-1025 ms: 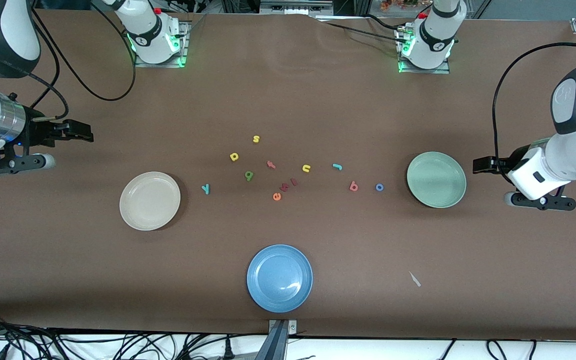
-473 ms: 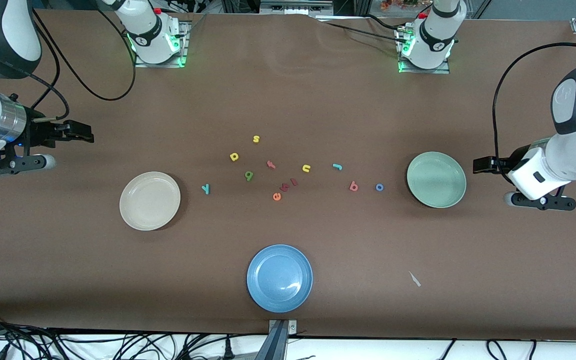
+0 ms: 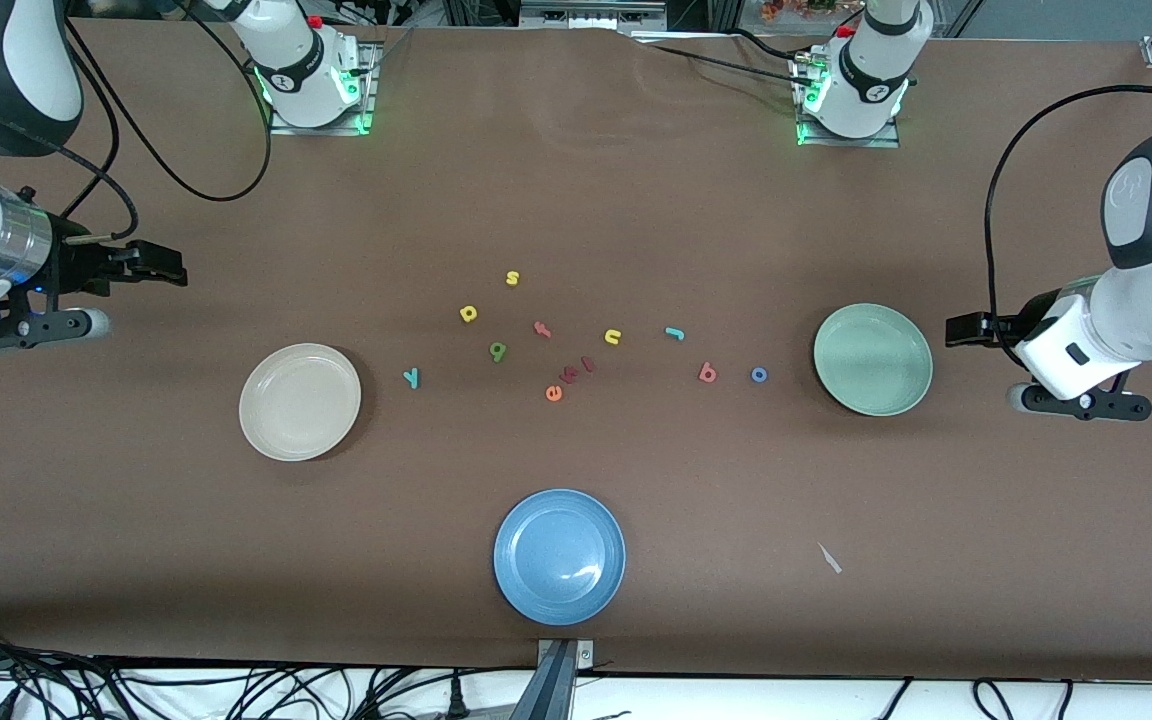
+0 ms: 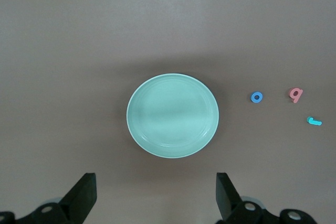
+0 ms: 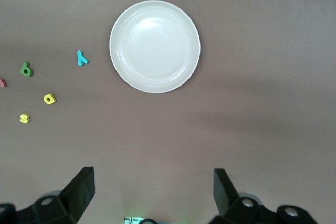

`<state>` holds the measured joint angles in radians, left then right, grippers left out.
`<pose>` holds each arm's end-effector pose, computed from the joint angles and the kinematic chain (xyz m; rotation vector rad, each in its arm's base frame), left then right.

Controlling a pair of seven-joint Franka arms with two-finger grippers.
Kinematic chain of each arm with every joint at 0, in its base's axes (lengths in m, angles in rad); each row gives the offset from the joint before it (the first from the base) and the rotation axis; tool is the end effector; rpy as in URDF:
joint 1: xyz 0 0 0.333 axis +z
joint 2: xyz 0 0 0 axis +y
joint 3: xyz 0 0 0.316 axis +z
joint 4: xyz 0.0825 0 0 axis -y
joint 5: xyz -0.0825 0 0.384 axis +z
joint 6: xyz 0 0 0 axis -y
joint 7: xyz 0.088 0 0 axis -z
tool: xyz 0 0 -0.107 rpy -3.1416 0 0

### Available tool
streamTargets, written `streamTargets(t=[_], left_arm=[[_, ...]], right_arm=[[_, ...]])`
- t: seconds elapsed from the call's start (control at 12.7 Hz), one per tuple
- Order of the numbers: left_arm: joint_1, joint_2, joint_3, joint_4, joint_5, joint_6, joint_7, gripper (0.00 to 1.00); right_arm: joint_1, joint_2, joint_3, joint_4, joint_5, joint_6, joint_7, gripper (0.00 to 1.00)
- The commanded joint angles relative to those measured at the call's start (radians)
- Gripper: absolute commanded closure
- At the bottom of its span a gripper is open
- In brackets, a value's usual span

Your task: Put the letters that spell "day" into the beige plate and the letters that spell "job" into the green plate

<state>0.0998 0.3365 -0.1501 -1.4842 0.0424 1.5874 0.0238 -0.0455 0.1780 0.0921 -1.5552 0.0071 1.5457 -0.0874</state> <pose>0.6350 -0.0156 0.4665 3.1137 -0.1201 -0.3593 0.5953 0.0245 0.5276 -3.0940 -0.2070 0.2896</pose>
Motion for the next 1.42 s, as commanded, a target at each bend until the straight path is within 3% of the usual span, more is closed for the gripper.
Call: streamTargets(t=[0.0,0.24,1.34], left_arm=[[0.001,-0.007,0.006,0.002,-0.032,-0.014,0.021,0.00],[0.003,-0.007,0.006,0.002,-0.032,-0.014,0.022,0.00],[-0.003,-0.007,0.004,-0.001,-0.032,-0.014,0.012,0.00]], right_arm=[[-0.002,-0.084,-0.008,-0.025,0.005,0.002,0.011,0.00],[-0.002,-0.124,-0.021,-0.026,0.002,-0.012,0.011,0.00],[-0.002,-0.120,-0.022,-0.046,0.011,0.020,0.012,0.00]])
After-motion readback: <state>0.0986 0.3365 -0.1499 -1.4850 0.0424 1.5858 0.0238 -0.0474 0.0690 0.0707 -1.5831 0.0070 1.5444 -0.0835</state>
